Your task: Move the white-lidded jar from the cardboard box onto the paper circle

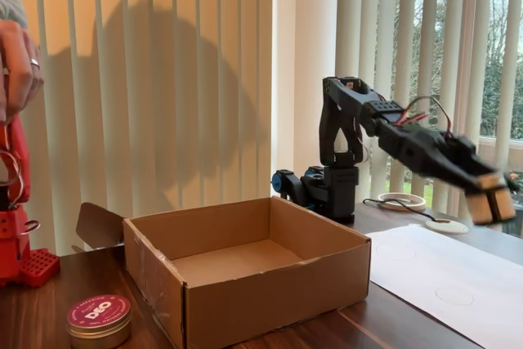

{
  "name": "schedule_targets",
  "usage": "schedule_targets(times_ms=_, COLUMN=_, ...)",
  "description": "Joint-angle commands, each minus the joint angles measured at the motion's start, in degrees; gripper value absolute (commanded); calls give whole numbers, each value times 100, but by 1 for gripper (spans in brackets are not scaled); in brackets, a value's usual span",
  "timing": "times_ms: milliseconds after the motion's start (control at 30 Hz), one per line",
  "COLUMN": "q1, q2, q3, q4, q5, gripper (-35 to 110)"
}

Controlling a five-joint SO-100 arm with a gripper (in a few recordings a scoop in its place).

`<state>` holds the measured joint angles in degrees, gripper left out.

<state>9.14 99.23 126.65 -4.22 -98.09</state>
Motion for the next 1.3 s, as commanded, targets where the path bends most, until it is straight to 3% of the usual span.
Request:
schedule_targets(times_ms=0, q1=-35, q2=650, q3=290, q4=185, q5=-193, gripper=0)
schedule_targets(times_ms=400, q1=123, q2=-334, q3=782, q4=-1081, q5=-536, gripper=0)
schedule_targets(times_ms=1267, q1=-9, q2=-721, q3=1116, q4=-1160, q5=-527, gripper=0)
